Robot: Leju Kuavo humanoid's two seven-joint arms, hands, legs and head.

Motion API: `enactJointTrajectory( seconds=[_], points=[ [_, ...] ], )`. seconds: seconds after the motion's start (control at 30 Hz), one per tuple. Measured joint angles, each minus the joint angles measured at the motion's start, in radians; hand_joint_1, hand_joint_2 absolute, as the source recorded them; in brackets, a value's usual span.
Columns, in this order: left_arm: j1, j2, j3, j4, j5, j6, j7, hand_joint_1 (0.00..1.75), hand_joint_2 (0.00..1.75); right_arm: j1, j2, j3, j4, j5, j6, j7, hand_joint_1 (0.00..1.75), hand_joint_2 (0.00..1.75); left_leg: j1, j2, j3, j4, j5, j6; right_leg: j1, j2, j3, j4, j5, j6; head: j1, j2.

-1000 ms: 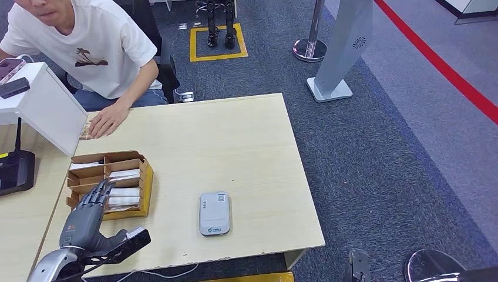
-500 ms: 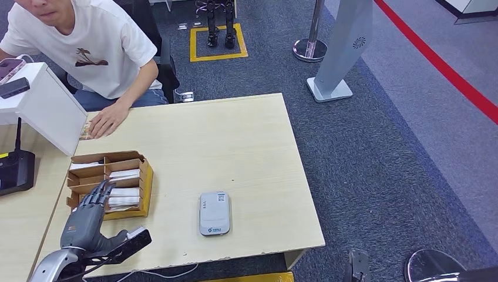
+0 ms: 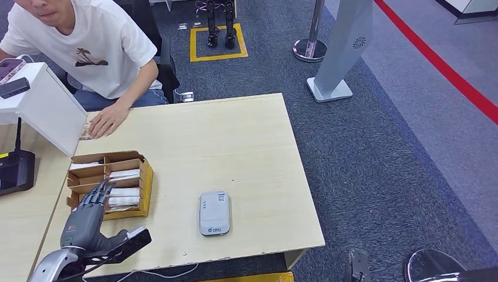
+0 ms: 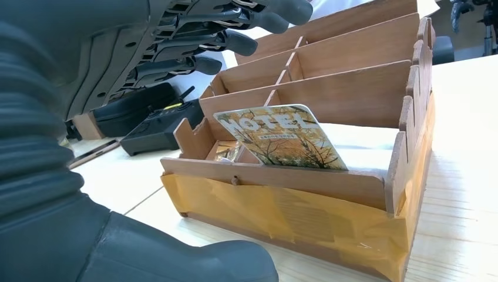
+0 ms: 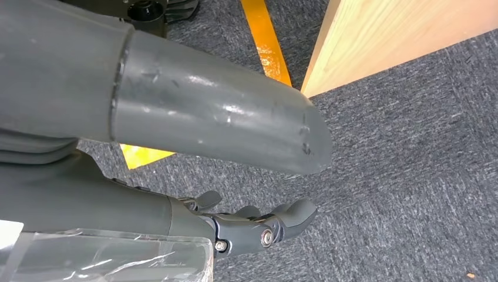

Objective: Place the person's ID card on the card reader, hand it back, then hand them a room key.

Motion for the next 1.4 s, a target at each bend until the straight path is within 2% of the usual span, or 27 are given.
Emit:
enactJointTrajectory(
  seconds=[0.87,1.0,1.4],
  points=[
    [0.003,0.027,0.017,0.010,-0.007,0.000,0.018,0.03,1.75,0.003,0.000,0.000,0.000,0.002,0.000,0.001,0.00,0.00,0.000,0.000,0.000,0.000,0.000,0.000,0.000,0.000,0.000,0.000,0.000,0.000,0.000,0.000],
    [0.004,0.027,0.017,0.009,-0.009,0.000,0.018,1.75,1.75,0.003,0.000,0.000,0.000,0.002,0.000,0.001,0.00,0.00,0.000,0.000,0.000,0.000,0.000,0.000,0.000,0.000,0.000,0.000,0.000,0.000,0.000,0.000],
    [0.004,0.026,0.017,0.009,-0.028,0.008,0.015,1.75,1.75,0.004,0.000,0.000,0.000,0.002,0.001,0.001,0.00,0.00,0.000,0.000,0.000,0.000,0.000,0.000,0.000,0.000,0.000,0.000,0.000,0.000,0.000,0.000]
  ],
)
